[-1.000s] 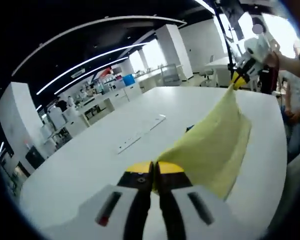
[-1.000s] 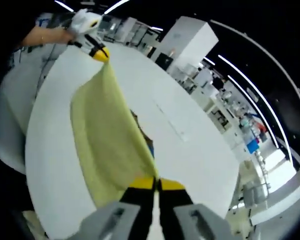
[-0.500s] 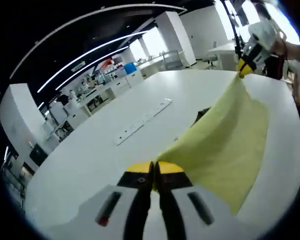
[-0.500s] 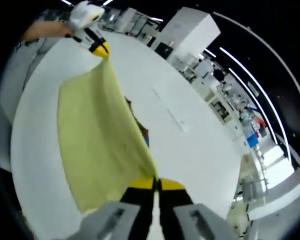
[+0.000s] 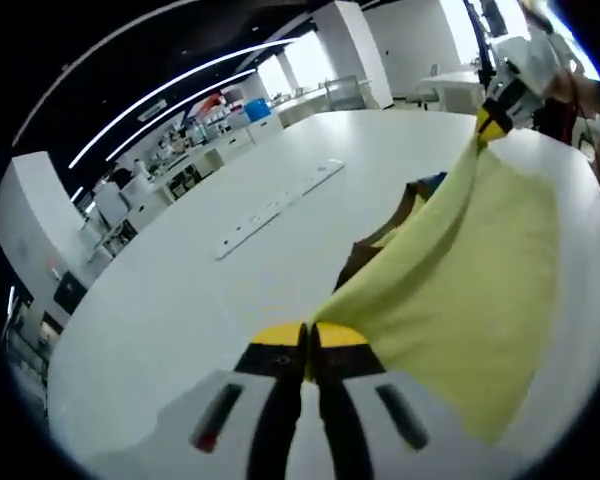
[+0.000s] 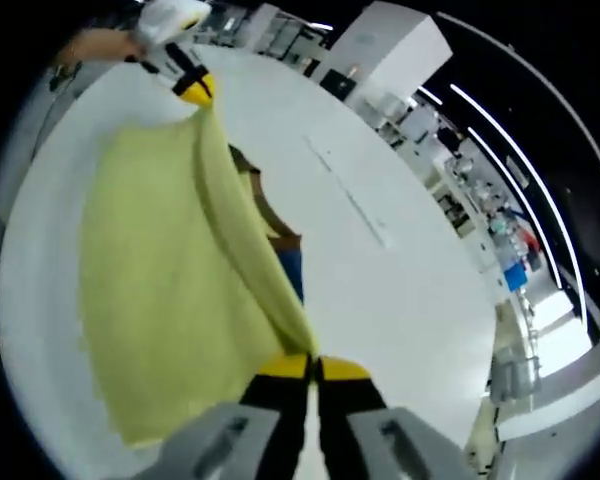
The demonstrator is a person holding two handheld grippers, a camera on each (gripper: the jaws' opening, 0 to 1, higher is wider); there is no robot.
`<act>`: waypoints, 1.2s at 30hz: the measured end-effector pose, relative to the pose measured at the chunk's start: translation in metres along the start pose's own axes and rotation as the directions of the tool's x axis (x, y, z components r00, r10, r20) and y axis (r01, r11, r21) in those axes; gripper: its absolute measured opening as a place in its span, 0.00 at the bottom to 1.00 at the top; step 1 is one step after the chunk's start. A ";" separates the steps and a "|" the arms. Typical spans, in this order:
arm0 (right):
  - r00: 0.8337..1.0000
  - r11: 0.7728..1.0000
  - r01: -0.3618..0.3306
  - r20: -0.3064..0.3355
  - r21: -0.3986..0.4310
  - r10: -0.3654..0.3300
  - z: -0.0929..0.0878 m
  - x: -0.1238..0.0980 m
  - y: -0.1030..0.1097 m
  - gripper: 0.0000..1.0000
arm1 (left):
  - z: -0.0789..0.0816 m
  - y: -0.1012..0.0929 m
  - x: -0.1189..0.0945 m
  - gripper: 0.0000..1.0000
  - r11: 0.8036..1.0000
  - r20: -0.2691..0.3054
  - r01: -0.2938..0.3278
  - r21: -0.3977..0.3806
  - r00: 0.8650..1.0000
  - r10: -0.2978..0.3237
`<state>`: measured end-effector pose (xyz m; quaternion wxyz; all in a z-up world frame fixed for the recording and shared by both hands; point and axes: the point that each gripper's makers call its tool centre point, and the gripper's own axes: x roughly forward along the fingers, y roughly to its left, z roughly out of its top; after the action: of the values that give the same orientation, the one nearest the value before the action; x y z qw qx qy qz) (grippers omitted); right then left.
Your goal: Fold the garment on the visible template until the final outline fits inside the template.
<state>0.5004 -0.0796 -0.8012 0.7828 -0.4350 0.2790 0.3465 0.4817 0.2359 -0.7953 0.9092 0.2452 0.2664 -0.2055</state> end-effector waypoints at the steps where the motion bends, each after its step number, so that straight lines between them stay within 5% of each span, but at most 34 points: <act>1: 1.000 1.000 -0.006 -0.004 -0.002 0.006 -0.001 0.003 0.001 0.00 | -0.003 0.000 0.002 0.00 1.000 -0.006 0.003 0.000 1.000 -0.003; 12: 0.999 0.999 -0.035 -0.028 -0.028 0.035 -0.013 0.031 0.011 0.00 | -0.027 -0.001 0.022 0.00 1.000 -0.048 0.003 -0.006 0.999 -0.003; 19: 0.999 0.999 -0.033 -0.004 0.025 0.033 -0.015 0.036 0.007 0.02 | -0.034 -0.002 0.025 0.01 1.000 -0.068 0.003 0.016 0.998 -0.002; 27: 1.000 0.997 0.014 0.009 0.075 -0.015 -0.018 0.033 -0.004 0.22 | -0.028 -0.004 0.017 0.16 0.997 -0.011 0.049 -0.052 0.999 -0.049; 36: 0.999 0.996 0.005 0.050 0.086 -0.009 -0.020 0.031 -0.004 0.24 | -0.036 -0.002 0.016 0.21 0.996 -0.025 0.071 0.061 0.997 -0.070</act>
<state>0.5199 -0.0893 -0.8313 0.8088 -0.3931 0.2724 0.3423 0.4792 0.2499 -0.8318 0.8903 0.2661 0.2788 -0.2427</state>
